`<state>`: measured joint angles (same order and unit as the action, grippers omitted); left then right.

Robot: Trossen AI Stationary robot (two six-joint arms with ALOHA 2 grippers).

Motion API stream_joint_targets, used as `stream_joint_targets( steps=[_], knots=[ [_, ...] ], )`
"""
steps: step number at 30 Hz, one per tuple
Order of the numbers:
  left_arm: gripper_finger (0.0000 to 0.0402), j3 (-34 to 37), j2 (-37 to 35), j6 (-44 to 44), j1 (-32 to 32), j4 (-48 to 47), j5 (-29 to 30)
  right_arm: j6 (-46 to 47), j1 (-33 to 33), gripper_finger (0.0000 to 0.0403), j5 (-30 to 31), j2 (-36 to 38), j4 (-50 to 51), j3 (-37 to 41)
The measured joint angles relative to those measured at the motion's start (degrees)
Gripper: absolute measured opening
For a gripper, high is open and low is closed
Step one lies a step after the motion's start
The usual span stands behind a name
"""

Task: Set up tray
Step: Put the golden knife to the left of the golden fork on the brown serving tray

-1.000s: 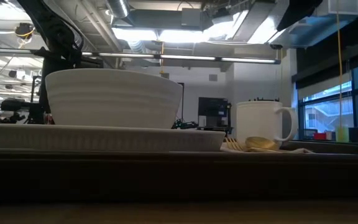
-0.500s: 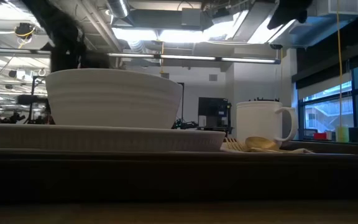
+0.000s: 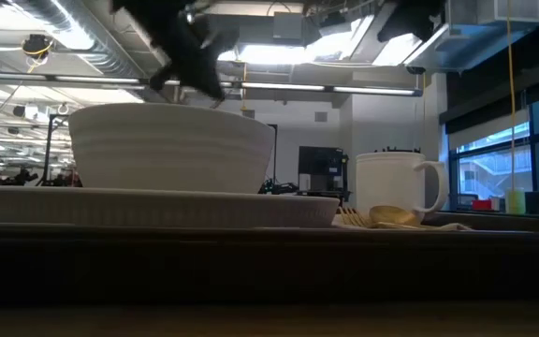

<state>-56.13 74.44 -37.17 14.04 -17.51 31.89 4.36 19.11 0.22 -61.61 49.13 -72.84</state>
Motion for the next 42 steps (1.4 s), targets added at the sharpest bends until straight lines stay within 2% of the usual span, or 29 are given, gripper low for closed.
stream_joint_targets(
  steps=[6,9,13,19,26,30,36,42],
  knots=[
    [0.0004,-3.0,3.1,9.8,-8.6,10.6,4.2,3.8,0.5,0.0095,0.0,-0.3,-3.4,0.0],
    [0.0004,-3.9,6.3,10.0,-12.3,14.9,7.0,8.6,0.5,0.0133,0.1,-0.5,-7.8,0.0],
    [0.0004,-7.1,12.3,11.7,-17.0,17.3,12.7,8.8,-0.2,0.0161,-0.6,-0.6,-10.7,0.0],
    [0.0004,-16.7,22.7,12.8,-24.1,17.3,18.3,10.6,-3.9,0.0169,-1.5,-0.6,-9.2,0.0],
    [0.0004,-28.9,31.6,8.0,-31.1,16.4,24.6,12.4,-9.7,0.0169,-1.4,0.0,-2.4,0.0],
    [0.0004,-34.1,34.1,6.4,-34.2,12.1,25.9,15.2,-12.7,0.0169,4.6,1.3,3.3,0.0],
    [0.0004,-36.3,36.3,0.5,-35.9,6.0,31.1,22.0,-16.8,0.0169,6.1,2.7,1.1,0.0],
    [0.0004,-36.3,36.8,-5.1,-35.1,3.5,32.1,22.6,-20.4,0.0169,6.2,2.1,-4.9,0.0]
  ],
)
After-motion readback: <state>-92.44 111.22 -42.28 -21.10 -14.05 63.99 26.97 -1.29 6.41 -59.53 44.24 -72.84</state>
